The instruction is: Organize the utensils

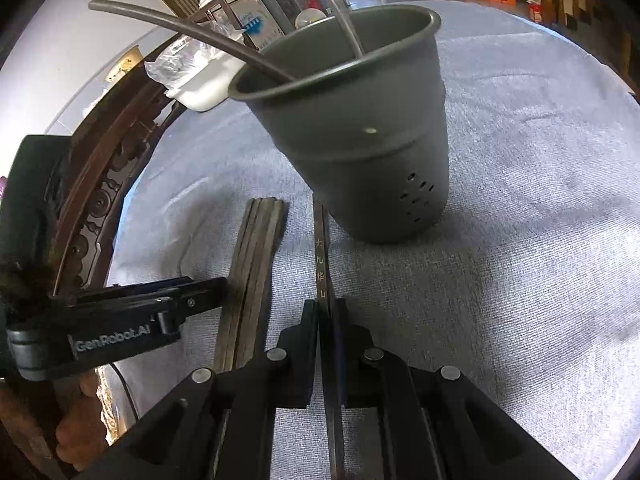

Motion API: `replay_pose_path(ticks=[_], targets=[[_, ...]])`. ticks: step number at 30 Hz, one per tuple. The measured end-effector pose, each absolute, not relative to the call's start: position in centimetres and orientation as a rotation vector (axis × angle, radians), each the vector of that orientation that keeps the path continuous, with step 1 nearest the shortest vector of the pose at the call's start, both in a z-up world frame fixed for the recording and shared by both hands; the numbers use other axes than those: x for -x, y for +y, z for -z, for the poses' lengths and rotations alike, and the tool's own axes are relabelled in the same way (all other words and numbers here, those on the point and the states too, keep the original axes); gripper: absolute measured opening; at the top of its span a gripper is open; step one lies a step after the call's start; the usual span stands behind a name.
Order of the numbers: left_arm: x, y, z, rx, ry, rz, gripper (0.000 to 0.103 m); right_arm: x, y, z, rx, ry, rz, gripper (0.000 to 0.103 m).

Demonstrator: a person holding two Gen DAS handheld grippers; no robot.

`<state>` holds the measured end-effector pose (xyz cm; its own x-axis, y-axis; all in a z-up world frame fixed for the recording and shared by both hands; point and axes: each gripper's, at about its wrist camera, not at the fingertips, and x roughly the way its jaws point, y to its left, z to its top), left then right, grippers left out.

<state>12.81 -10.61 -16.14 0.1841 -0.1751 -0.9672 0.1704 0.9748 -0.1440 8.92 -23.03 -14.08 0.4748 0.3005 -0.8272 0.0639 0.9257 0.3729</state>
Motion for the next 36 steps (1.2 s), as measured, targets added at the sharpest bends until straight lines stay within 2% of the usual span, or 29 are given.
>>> replay_pose_path(ticks=[9, 14, 22, 24, 25, 27, 36], targets=[[-12.4, -9.8, 15.5, 0.042, 1.355, 0.263, 0.047, -8.9, -22.9, 14.0, -0.384, 1.064, -0.154, 0.009], [-13.1, -10.3, 16.2, 0.04, 1.34, 0.261, 0.054, -8.8, -23.0, 14.0, -0.383, 1.061, -0.155, 0.009], [-13.2, -9.2, 16.4, 0.041, 1.335, 0.29, 0.058, -8.8, -23.2, 13.9, -0.41, 1.06, -0.162, 0.009], [-12.8, -9.2, 16.4, 0.016, 1.329, 0.27, 0.058, -8.8, -23.2, 14.0, -0.412, 1.059, -0.162, 0.009], [-12.9, -8.7, 16.6, -0.01, 1.342, 0.241, 0.051, -8.7, -23.3, 14.0, -0.411, 1.058, -0.161, 0.009], [-12.5, -8.4, 16.5, -0.045, 1.325, 0.241, 0.05, -8.7, -23.3, 14.0, -0.408, 1.055, -0.16, 0.009], [-11.2, -7.7, 13.7, 0.019, 1.295, 0.279, 0.05, -8.5, -23.3, 14.1, -0.411, 1.043, -0.162, 0.009]])
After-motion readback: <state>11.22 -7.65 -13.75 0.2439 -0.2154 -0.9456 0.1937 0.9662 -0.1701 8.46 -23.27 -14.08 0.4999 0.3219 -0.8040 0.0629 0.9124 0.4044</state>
